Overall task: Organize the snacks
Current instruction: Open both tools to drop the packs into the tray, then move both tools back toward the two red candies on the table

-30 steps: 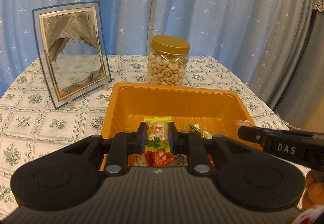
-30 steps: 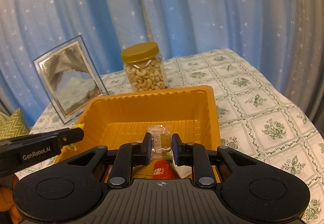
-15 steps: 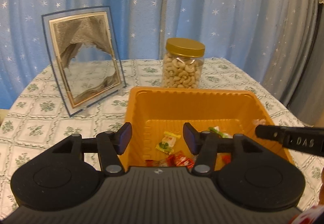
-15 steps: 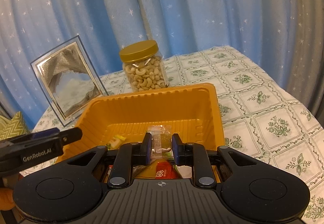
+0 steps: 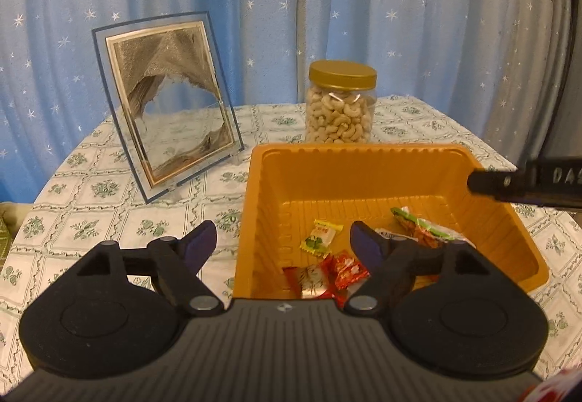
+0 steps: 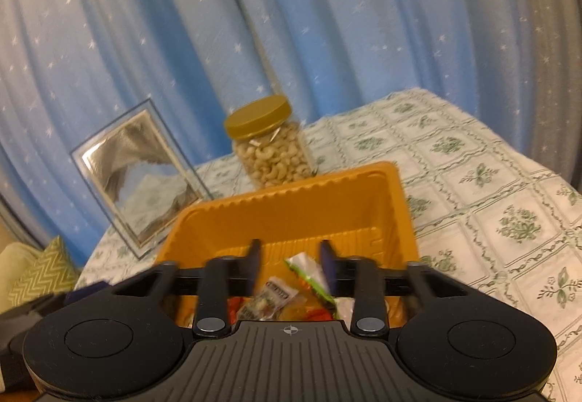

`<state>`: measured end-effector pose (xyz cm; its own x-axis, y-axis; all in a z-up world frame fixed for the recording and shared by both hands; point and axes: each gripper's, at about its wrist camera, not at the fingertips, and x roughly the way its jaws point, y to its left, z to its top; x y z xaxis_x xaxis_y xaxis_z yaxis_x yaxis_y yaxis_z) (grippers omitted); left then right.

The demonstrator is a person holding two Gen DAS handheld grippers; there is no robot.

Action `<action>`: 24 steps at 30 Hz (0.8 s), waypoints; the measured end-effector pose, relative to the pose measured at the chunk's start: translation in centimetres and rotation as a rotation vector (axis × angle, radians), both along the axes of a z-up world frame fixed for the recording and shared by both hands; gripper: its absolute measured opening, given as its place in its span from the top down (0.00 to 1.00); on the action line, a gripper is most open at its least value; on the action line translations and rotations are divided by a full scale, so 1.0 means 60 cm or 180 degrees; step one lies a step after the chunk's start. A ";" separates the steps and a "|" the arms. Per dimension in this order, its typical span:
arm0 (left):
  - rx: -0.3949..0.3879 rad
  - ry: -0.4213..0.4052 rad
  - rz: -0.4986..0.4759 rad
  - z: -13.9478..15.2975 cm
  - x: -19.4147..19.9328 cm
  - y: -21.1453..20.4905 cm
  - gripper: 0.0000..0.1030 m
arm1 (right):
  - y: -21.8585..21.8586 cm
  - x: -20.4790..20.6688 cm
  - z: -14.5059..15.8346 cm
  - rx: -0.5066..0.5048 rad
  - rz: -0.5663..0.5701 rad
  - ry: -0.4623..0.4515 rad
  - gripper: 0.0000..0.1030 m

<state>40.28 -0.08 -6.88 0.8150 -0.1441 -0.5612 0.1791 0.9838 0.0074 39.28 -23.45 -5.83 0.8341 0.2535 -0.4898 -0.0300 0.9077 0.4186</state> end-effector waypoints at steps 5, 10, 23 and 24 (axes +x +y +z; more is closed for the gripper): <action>-0.0062 0.0055 0.0008 0.009 -0.016 0.002 0.17 | -0.013 -0.016 0.010 -0.0054 -0.0156 -0.0060 0.52; -0.0169 0.0081 0.0000 0.022 -0.059 0.004 0.09 | -0.012 -0.047 0.025 -0.0210 -0.0175 -0.0139 0.51; -0.0296 0.0031 0.0051 0.064 -0.218 0.001 0.06 | -0.021 -0.206 0.064 -0.0350 -0.0250 -0.0247 0.30; -0.0309 0.0028 0.0054 0.066 -0.231 0.000 0.06 | -0.020 -0.219 0.063 -0.0362 -0.0240 -0.0242 0.30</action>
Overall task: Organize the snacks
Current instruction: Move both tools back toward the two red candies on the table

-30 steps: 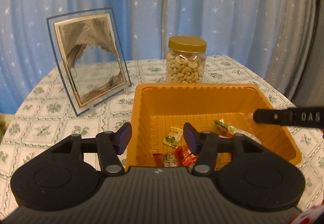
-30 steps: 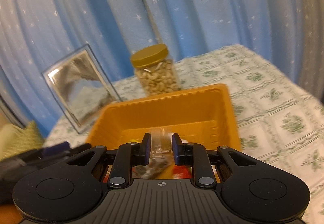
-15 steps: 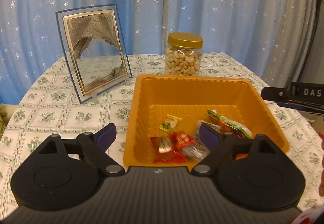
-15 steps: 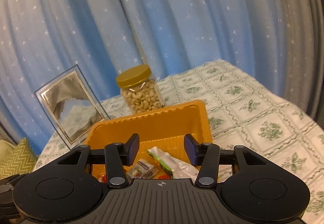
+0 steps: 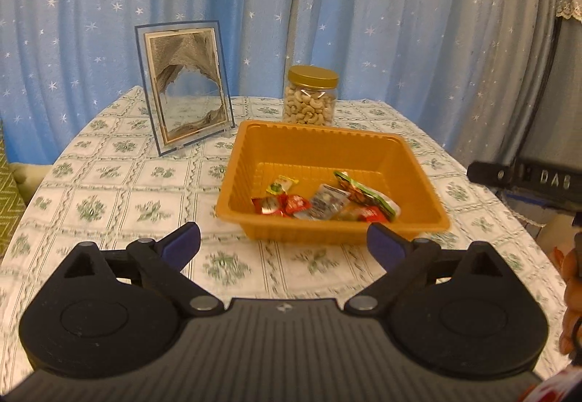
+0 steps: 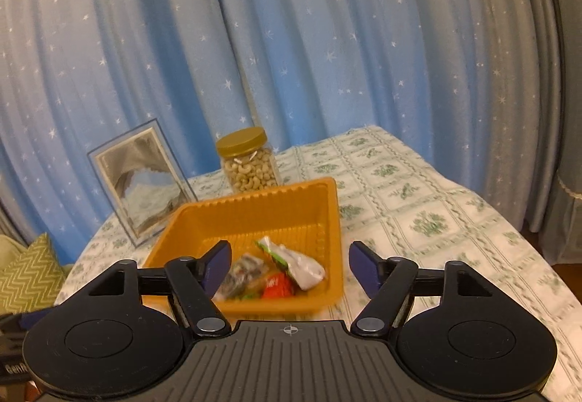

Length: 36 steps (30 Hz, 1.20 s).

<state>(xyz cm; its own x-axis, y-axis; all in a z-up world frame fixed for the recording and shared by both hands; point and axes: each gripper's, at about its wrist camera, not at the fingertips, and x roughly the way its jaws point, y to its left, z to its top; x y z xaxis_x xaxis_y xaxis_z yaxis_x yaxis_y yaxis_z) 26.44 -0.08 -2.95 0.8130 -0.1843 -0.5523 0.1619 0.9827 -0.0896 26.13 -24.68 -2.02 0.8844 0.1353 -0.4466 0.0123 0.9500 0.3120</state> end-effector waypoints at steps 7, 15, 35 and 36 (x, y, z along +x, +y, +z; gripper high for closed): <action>-0.0061 0.0068 0.0015 0.005 -0.079 0.001 0.06 | 0.005 -0.093 -0.016 -0.0095 0.0063 0.0088 0.30; -0.0094 0.0130 0.0032 0.006 -0.175 0.003 0.06 | 0.001 -0.188 -0.035 0.0006 0.0135 0.0324 0.30; -0.0057 0.0262 0.0056 0.014 -0.292 -0.010 0.06 | 0.012 -0.296 -0.012 -0.0065 0.0257 0.0445 0.30; -0.0056 0.0264 0.0056 0.014 -0.293 -0.010 0.06 | 0.013 -0.298 -0.013 -0.0067 0.0262 0.0452 0.30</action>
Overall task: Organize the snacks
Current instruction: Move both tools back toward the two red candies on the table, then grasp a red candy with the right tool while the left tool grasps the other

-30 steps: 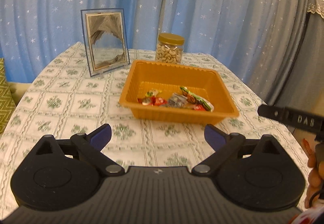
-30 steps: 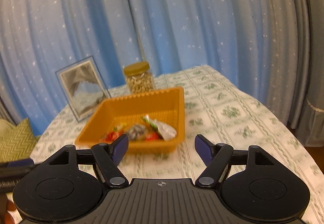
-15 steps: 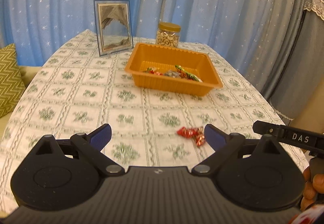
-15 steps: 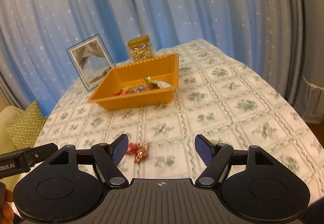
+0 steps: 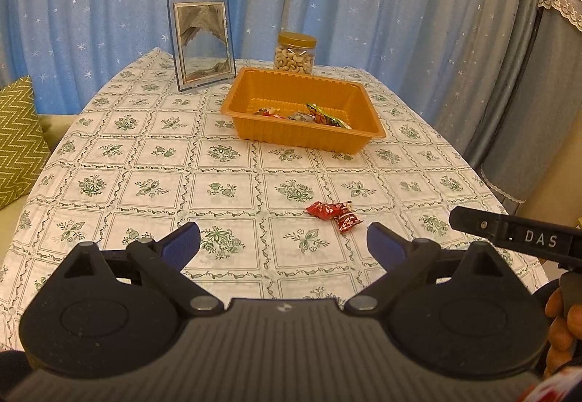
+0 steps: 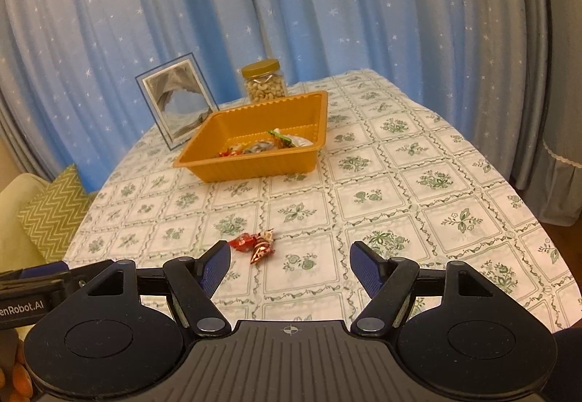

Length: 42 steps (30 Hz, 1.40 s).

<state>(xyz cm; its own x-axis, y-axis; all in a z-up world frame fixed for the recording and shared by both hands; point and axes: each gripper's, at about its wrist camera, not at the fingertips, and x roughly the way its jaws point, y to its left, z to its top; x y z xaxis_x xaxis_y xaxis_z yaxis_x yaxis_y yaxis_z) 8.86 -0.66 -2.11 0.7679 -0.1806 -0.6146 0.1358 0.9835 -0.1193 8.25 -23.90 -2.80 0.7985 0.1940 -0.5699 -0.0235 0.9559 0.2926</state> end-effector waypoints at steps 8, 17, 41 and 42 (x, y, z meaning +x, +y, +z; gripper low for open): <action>0.0008 0.0047 0.0042 -0.009 0.000 0.008 0.06 | 0.002 -0.004 -0.006 -0.0037 0.0012 0.0009 0.30; 0.0032 0.0109 0.0049 -0.031 0.013 0.013 0.06 | 0.009 0.008 -0.028 -0.0161 0.0067 0.0057 0.30; 0.0134 0.0236 0.0032 -0.115 0.139 0.030 0.08 | 0.090 0.179 -0.155 -0.0444 0.0506 0.0261 0.52; 0.0122 0.0237 0.0026 -0.117 0.142 0.030 0.08 | 0.093 0.187 -0.158 -0.0445 0.0514 0.0261 0.53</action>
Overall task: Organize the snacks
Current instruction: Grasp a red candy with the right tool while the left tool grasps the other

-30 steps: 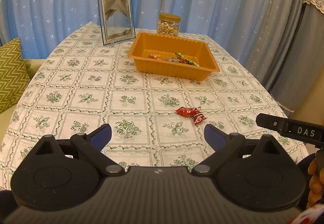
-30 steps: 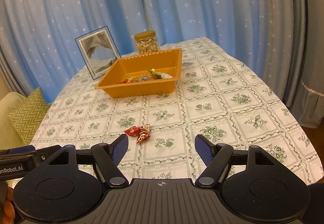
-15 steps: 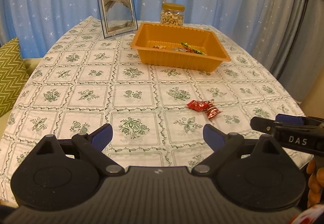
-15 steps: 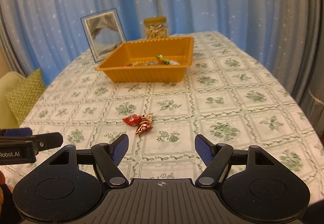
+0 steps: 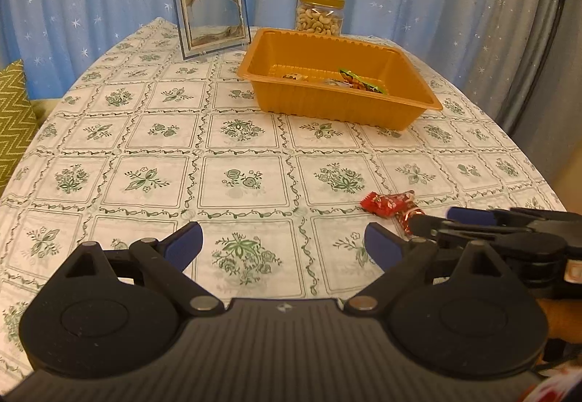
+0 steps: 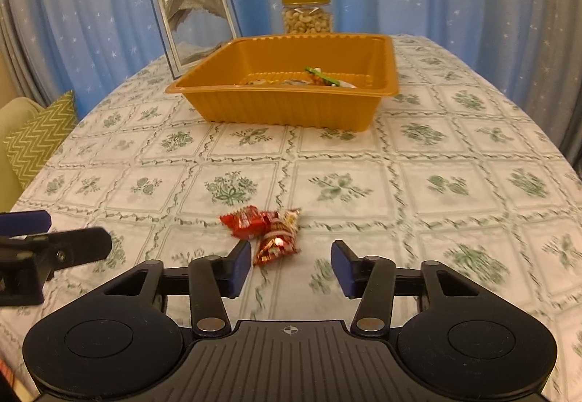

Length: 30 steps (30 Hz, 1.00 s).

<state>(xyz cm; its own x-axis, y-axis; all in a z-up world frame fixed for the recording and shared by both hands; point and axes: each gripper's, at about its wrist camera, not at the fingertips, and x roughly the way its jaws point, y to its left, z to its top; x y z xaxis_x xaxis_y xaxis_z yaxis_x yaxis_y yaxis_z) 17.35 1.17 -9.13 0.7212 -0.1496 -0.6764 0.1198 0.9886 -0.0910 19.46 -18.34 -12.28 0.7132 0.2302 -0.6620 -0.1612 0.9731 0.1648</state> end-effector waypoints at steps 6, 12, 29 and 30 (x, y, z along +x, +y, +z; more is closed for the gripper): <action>-0.0035 0.0051 -0.0035 -0.015 0.008 0.000 0.08 | 0.022 0.035 -0.015 -0.0219 0.0094 -0.0014 0.63; -0.0028 0.0084 -0.0061 -0.024 0.011 -0.003 0.08 | 0.025 0.035 -0.022 -0.0336 0.0134 -0.0040 0.75; 0.0121 -0.0077 -0.0835 -0.044 0.081 -0.107 0.24 | -0.098 0.003 0.002 -0.0033 -0.0485 0.0040 0.81; 0.0142 -0.0077 -0.0886 -0.047 0.087 -0.113 0.25 | -0.101 0.002 0.002 -0.0017 -0.0493 0.0046 0.81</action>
<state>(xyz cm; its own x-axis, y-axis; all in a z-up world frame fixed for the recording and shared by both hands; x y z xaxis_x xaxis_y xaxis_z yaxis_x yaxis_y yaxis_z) 22.58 -5.61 -11.93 0.6726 -0.3147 -0.6698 0.3889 0.9203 -0.0420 19.59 -24.38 -12.18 0.7303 0.1146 -0.6734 -0.0066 0.9870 0.1608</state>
